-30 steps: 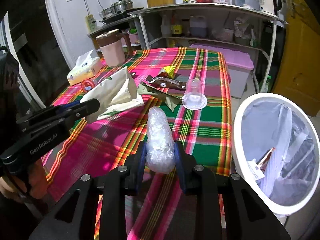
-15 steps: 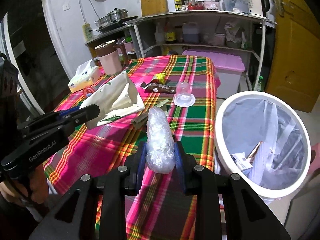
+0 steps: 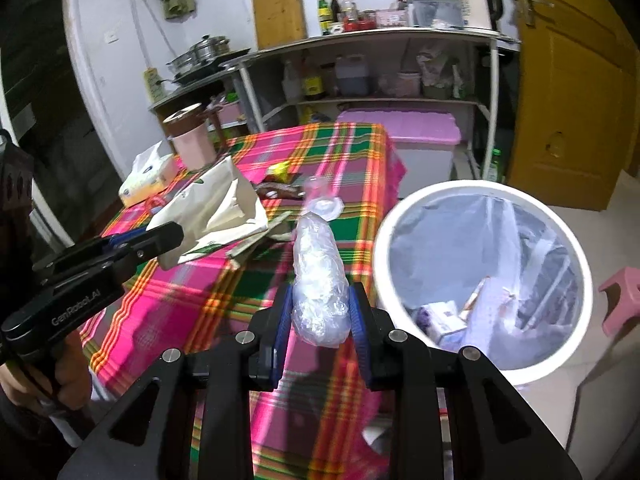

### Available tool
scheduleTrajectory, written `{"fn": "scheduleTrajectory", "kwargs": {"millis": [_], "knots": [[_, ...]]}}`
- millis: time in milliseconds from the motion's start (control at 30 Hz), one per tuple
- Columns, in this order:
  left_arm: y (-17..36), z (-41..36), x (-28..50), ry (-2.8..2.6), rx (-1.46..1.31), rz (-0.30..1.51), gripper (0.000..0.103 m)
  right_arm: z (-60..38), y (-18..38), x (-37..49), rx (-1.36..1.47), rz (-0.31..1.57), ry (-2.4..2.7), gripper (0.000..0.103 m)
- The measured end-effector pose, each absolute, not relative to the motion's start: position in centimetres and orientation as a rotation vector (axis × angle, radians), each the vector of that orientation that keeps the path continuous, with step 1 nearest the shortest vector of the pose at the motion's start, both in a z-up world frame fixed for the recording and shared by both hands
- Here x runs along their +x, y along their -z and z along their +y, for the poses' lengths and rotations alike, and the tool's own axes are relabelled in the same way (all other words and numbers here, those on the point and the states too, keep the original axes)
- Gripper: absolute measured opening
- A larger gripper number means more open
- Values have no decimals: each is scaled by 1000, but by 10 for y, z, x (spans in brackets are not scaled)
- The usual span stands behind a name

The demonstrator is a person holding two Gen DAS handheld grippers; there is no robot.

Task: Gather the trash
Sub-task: 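Carry tissue and plastic bag over the bin and open both tools to drop them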

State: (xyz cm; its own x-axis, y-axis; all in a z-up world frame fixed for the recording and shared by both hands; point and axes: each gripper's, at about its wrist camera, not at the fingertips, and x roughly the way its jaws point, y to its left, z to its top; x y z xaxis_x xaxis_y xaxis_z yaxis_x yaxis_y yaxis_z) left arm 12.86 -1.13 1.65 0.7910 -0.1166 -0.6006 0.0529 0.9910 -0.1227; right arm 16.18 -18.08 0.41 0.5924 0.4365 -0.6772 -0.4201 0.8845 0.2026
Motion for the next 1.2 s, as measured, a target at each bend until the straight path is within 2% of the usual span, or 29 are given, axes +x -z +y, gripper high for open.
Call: {"fn": "scheduleTrajectory", "kwargs": {"millis": [467, 1200], "knots": [[-15, -79, 173, 249, -59, 670, 17, -249, 2, 180, 96, 799, -341, 29], [13, -148, 237, 391, -10, 752, 17, -285, 31, 222, 127, 894, -256, 30]]}}
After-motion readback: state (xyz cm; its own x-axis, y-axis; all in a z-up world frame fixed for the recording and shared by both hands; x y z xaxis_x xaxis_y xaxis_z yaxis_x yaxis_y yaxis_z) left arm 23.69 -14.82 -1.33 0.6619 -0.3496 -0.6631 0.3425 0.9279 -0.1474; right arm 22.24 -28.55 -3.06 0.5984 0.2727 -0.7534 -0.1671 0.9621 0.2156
